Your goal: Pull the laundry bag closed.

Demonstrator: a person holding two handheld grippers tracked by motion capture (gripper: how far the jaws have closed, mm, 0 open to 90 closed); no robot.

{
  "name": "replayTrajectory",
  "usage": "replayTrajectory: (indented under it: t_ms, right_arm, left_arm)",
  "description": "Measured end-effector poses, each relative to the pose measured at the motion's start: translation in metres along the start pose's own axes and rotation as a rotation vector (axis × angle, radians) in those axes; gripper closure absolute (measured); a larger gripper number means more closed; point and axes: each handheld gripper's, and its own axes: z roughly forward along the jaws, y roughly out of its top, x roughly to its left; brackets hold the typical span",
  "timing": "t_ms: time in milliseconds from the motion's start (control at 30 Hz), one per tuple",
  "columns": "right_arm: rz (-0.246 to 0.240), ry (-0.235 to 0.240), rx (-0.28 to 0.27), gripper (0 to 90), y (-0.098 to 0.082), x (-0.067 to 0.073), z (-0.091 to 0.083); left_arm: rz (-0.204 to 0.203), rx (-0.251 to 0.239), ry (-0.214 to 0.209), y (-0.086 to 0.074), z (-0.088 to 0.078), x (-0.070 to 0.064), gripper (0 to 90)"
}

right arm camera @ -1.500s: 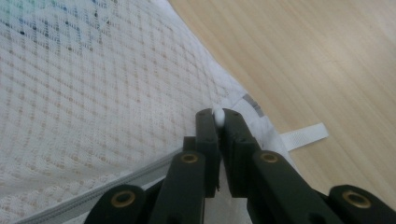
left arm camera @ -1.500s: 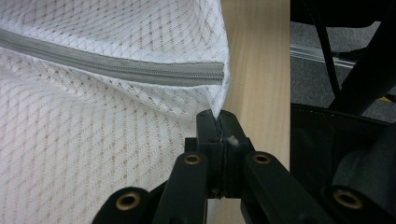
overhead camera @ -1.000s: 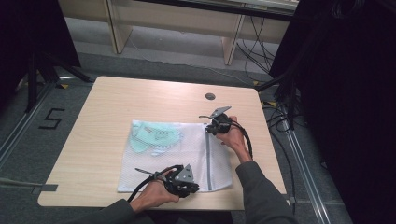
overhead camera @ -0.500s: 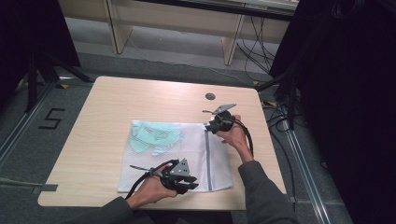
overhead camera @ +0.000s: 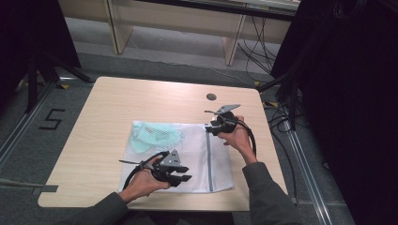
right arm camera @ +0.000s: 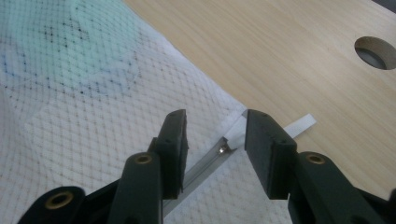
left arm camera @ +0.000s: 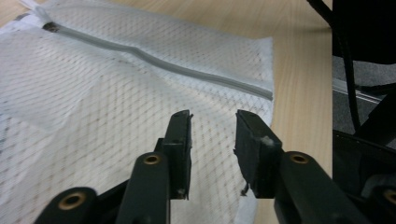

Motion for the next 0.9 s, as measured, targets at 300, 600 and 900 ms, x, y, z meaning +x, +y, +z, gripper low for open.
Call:
replayTrajectory:
  t_ms: [300, 600, 900]
  right_arm:
    - [-0.002, -0.004, -0.018, 52.4, -0.003, 0.012, -0.007]
    - [-0.003, 0.004, -0.040, 48.3, -0.009, 0.025, -0.021]
    - [-0.012, 0.017, -0.024, 44.5, -0.019, 0.041, -0.035]
  left_arm:
    - [-0.048, 0.004, 0.049, -0.004, -0.018, 0.018, 56.8]
    - [-0.091, -0.001, 0.100, -0.014, -0.038, 0.034, 48.0]
    - [-0.130, -0.009, 0.132, -0.020, -0.052, 0.040, 41.7]
